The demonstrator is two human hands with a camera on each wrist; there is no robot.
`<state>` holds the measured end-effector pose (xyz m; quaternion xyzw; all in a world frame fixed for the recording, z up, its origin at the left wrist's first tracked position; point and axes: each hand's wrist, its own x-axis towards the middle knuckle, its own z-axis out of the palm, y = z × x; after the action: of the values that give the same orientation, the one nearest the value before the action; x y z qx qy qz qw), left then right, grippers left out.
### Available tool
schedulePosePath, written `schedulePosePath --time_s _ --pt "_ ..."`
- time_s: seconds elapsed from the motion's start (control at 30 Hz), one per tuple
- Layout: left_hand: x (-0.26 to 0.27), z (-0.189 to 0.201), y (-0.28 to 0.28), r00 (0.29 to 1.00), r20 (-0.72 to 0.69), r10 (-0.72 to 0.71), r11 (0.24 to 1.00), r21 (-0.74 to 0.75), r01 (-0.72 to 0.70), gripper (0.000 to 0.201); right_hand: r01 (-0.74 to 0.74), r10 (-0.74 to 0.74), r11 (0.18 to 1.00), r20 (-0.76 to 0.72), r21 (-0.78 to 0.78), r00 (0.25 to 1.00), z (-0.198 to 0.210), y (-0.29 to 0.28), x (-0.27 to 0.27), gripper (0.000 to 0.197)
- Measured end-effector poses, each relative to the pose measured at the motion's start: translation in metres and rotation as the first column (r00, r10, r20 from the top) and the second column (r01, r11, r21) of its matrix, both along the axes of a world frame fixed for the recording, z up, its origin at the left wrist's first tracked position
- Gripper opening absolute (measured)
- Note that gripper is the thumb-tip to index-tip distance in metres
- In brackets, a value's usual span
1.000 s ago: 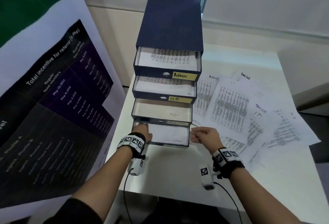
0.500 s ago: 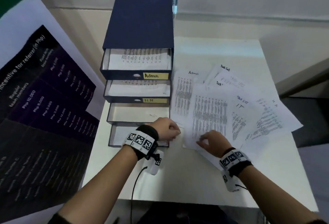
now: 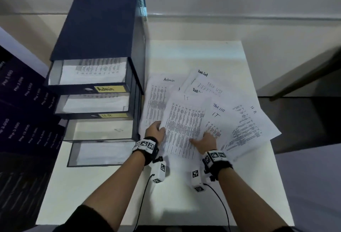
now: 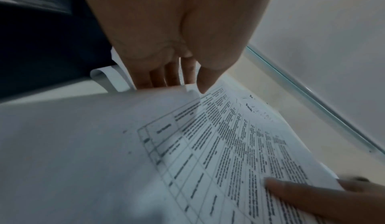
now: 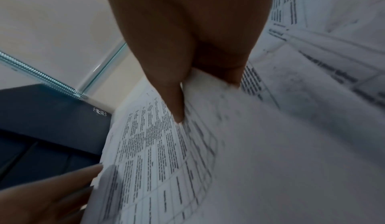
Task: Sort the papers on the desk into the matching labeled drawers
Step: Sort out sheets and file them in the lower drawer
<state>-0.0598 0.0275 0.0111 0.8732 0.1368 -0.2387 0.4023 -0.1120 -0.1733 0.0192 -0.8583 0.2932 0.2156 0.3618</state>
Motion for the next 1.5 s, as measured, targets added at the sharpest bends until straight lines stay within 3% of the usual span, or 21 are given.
schedulePosePath --time_s 0.13,0.23,0.33,0.4,0.53,0.67,0.8,0.97,1.03,1.13,1.2,1.27,1.37,1.47,1.5 --pt "0.003 -0.005 -0.013 0.997 0.081 0.001 1.000 0.021 -0.003 0.033 0.228 -0.230 0.969 0.019 0.098 0.973 -0.008 -0.044 -0.010 0.037" --pt "0.004 -0.009 -0.028 0.983 0.068 -0.173 0.979 0.123 0.164 0.044 0.408 -0.411 0.912 0.088 0.043 0.907 -0.009 -0.090 -0.023 0.046" --pt "0.002 -0.018 -0.046 0.926 0.045 -0.375 0.887 0.307 0.345 0.058 0.470 -0.470 0.882 0.046 -0.010 0.882 -0.008 -0.118 -0.037 0.052" --pt "0.003 -0.023 -0.056 0.915 0.028 -0.402 0.851 0.380 0.362 0.068 0.422 -0.422 0.907 -0.020 -0.015 0.906 -0.006 -0.121 -0.044 0.051" --pt "0.008 -0.026 -0.071 0.923 0.018 -0.384 0.874 0.328 0.358 0.062 0.313 -0.311 0.950 -0.088 0.010 0.946 -0.004 -0.112 -0.057 0.047" --pt "0.012 -0.021 -0.080 0.872 0.159 -0.464 0.842 0.386 0.377 0.070 0.300 -0.296 0.953 -0.078 0.042 0.952 -0.010 -0.099 -0.058 0.050" --pt "0.012 -0.015 -0.089 0.825 0.169 -0.539 0.793 0.434 0.429 0.050 0.249 -0.246 0.966 -0.047 0.068 0.968 -0.025 -0.088 -0.056 0.048" --pt "0.018 -0.018 -0.099 0.813 0.035 -0.582 0.718 0.491 0.493 0.085 0.019 -0.023 0.999 -0.094 -0.048 0.995 -0.032 -0.078 -0.060 0.051" --pt "0.019 -0.017 -0.103 0.791 0.030 -0.611 0.713 0.454 0.534 0.074 -0.079 0.073 0.996 -0.115 -0.048 0.991 -0.026 -0.078 -0.062 0.050" --pt "0.018 -0.008 -0.105 0.853 0.100 -0.513 0.836 0.282 0.470 0.030 -0.150 0.146 0.988 -0.131 -0.021 0.981 -0.031 -0.084 -0.059 0.044" --pt "0.016 -0.003 -0.102 0.875 0.130 -0.466 0.879 0.187 0.439 0.020 -0.127 0.127 0.992 -0.132 0.011 0.983 -0.033 -0.091 -0.058 0.047" --pt "0.012 0.001 -0.095 0.891 0.143 -0.431 0.903 0.070 0.425 0.033 -0.027 0.029 0.999 -0.074 0.031 0.997 -0.031 -0.098 -0.059 0.049" --pt "0.005 0.012 -0.078 0.929 0.183 -0.321 0.933 -0.110 0.344 0.047 0.214 -0.225 0.973 0.152 0.086 0.962 -0.028 -0.105 -0.060 0.049" --pt "0.001 0.018 -0.056 0.961 0.173 -0.217 0.928 -0.269 0.258 0.060 0.398 -0.425 0.905 0.303 0.148 0.853 -0.027 -0.103 -0.056 0.093" --pt "0.000 0.019 -0.049 0.968 0.165 -0.187 0.921 -0.313 0.232 0.064 0.419 -0.459 0.888 0.305 0.189 0.834 -0.024 -0.100 -0.053 0.096"
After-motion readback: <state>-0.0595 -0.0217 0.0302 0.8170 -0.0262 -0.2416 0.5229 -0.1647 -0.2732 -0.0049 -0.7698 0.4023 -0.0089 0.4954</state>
